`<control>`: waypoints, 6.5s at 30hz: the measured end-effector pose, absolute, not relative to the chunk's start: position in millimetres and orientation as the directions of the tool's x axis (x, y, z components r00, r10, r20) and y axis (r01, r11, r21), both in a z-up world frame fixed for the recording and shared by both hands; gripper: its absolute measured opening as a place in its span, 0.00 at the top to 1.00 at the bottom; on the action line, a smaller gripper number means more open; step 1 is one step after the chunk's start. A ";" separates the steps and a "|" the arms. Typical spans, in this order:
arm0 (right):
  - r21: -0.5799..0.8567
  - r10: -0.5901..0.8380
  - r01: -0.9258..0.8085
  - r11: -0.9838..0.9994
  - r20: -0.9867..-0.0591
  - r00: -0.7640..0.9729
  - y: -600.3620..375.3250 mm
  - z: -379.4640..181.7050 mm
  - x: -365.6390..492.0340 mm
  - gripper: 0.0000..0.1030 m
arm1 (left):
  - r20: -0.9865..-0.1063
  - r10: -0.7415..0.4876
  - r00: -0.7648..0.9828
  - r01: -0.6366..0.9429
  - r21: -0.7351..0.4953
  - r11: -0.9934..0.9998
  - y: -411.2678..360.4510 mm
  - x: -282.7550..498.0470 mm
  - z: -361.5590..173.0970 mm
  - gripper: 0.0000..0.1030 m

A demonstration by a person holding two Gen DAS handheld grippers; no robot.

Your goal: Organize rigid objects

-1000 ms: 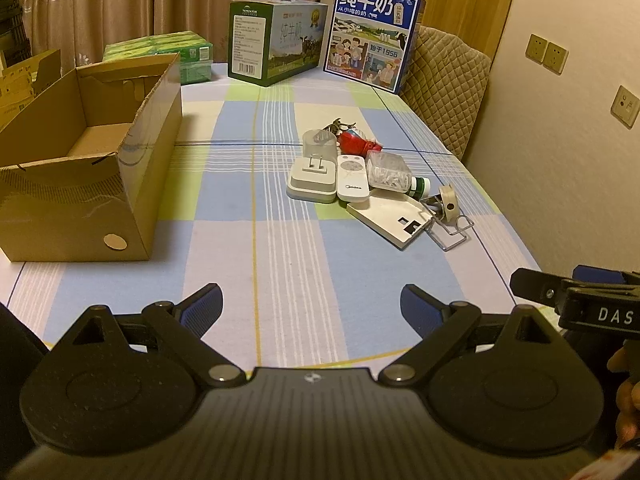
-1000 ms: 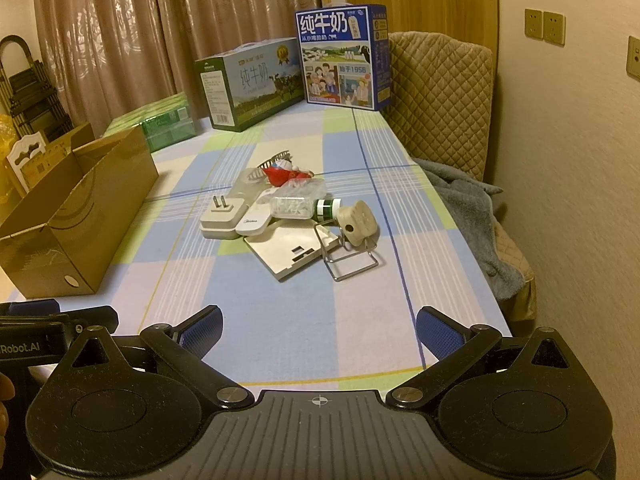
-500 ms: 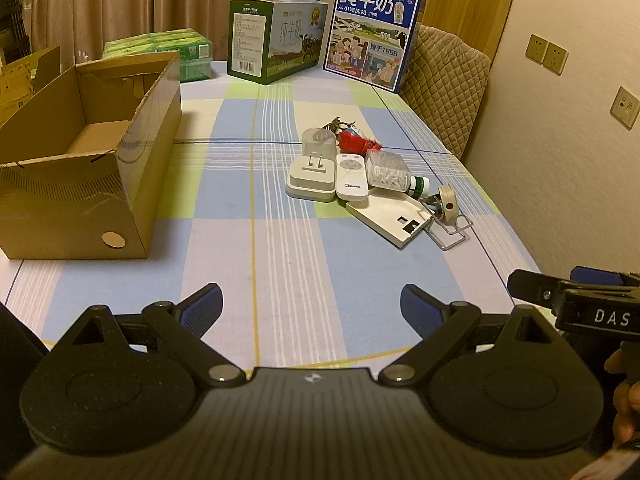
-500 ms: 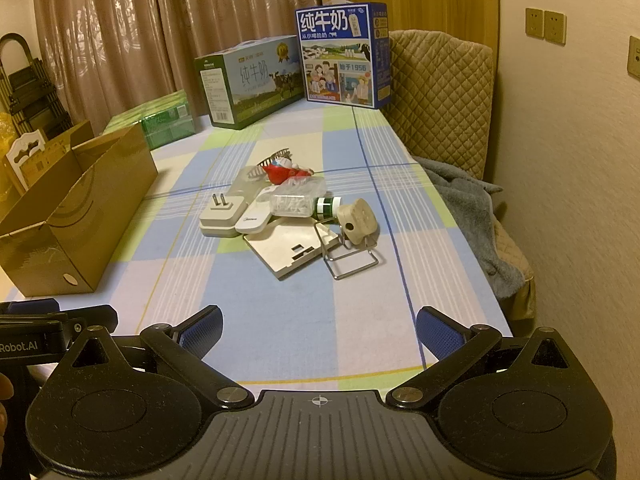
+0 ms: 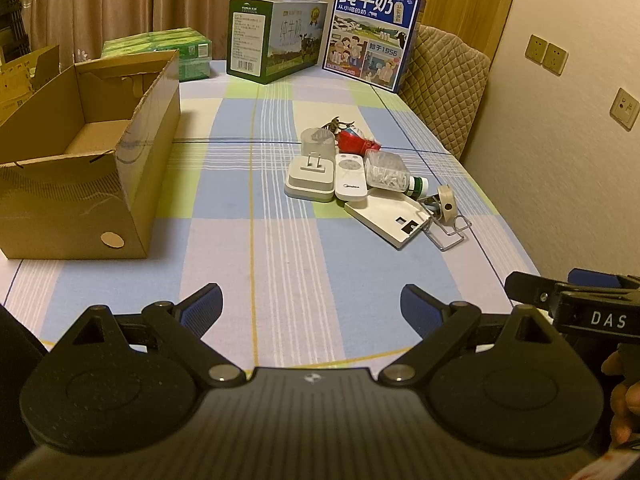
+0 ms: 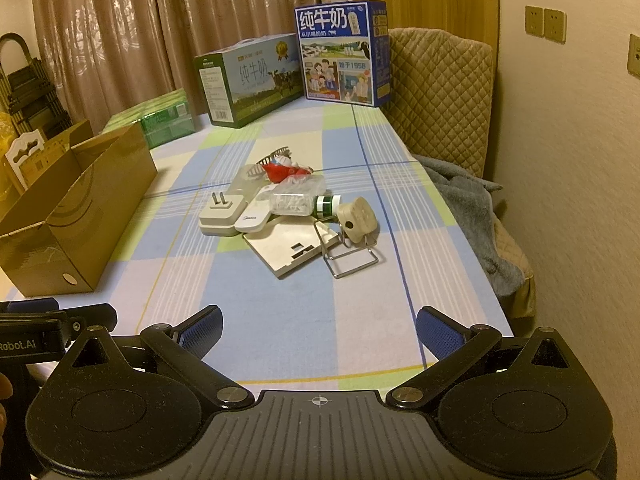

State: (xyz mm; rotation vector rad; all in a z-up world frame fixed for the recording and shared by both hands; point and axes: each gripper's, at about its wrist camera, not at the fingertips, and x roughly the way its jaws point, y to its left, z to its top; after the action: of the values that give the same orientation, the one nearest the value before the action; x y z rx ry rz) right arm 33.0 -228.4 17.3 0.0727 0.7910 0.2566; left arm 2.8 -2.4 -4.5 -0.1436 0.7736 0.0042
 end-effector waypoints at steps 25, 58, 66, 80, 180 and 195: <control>0.154 0.287 -0.254 0.955 -0.692 0.662 -233.6 -25.4 129.6 0.03 | -0.686 -0.175 0.707 0.161 -0.085 0.983 5.5 111.3 -47.3 0.09; 0.241 0.511 -0.552 0.798 -0.755 0.410 -187.7 -75.4 152.3 0.50 | -0.712 -0.220 0.666 0.148 -0.163 0.975 31.5 134.5 -69.8 0.09; 0.267 0.504 -0.483 0.834 -0.726 0.468 -203.1 -59.8 137.2 0.50 | -0.709 -0.210 0.674 0.147 -0.149 0.978 30.9 133.6 -64.9 0.09; 0.232 0.296 -0.186 0.955 -0.681 0.670 -257.8 -42.6 146.2 0.50 | -0.690 -0.390 0.610 0.490 -0.059 0.870 -63.0 156.2 -85.8 0.82; 0.405 0.724 -0.640 0.653 -0.581 0.372 101.3 24.6 183.1 0.50 | -0.707 0.150 0.691 -0.127 0.086 0.988 285.1 96.7 28.9 0.18; 0.384 0.711 -0.648 0.658 -0.600 0.366 96.9 24.9 171.6 0.50 | -0.671 0.170 0.721 -0.165 0.072 0.984 287.5 85.2 38.0 0.18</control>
State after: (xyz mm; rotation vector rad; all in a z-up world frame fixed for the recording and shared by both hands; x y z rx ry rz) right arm 171.6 96.9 24.9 0.0875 0.8163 0.8749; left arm 85.2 287.5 38.0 0.0069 0.7421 0.1850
